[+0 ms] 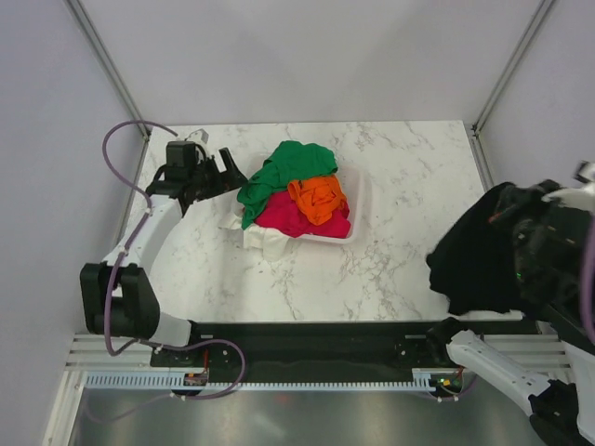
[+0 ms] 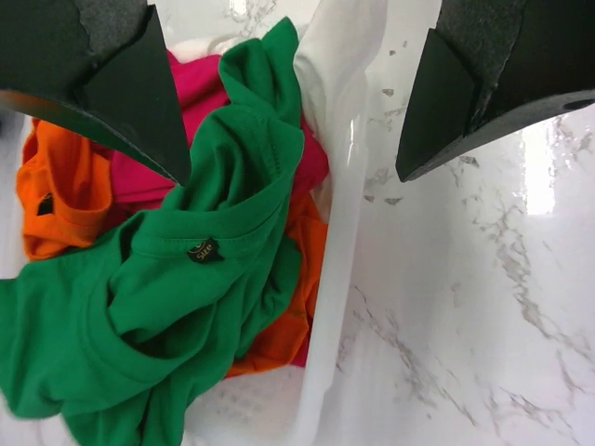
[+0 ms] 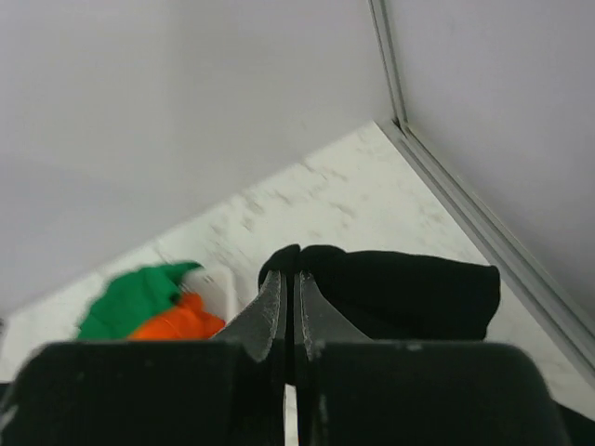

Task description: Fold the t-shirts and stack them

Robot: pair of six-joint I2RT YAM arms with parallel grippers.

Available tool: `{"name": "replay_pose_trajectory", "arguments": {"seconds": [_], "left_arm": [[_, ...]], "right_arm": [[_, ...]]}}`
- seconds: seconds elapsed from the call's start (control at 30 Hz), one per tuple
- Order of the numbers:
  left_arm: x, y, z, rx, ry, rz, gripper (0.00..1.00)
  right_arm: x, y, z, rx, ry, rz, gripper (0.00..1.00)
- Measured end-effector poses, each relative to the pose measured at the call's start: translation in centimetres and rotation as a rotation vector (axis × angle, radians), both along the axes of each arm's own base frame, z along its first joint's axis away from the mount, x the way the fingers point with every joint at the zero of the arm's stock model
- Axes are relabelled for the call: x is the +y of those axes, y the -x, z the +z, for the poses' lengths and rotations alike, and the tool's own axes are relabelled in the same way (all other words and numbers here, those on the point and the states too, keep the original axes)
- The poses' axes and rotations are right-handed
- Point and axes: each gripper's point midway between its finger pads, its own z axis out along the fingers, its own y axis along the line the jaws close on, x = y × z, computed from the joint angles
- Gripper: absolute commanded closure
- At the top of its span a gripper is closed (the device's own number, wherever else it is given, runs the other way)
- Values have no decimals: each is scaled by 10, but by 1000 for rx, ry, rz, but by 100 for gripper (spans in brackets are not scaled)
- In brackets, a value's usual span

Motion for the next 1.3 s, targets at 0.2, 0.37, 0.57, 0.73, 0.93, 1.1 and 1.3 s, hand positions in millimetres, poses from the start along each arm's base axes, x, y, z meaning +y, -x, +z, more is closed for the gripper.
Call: {"name": "replay_pose_trajectory", "arguments": {"seconds": [0.2,0.37,0.57,0.73,0.93,1.1,1.3], "left_arm": [[-30,-27,-51,133,-22,-84,4],[-44,-48,-80,194,-79,-126,56],[-52,-55,-83,233,-99,-157,98],[-41,-52,-85,270,-81,-91,98],[57,-22,-83,349,48,213,98],[185,30,-86,351,235,650,98],[236,49,-84,329,365,969,98]], "right_arm": [[39,-44,-114,363,154,56,100],[47,-37,-143,422,130,111,100],[46,-28,-140,388,93,131,99],[49,-31,-145,400,97,137,99],[56,-36,-155,427,103,153,99],[61,-39,-165,444,104,170,100],[67,-41,-174,461,102,197,100]]}}
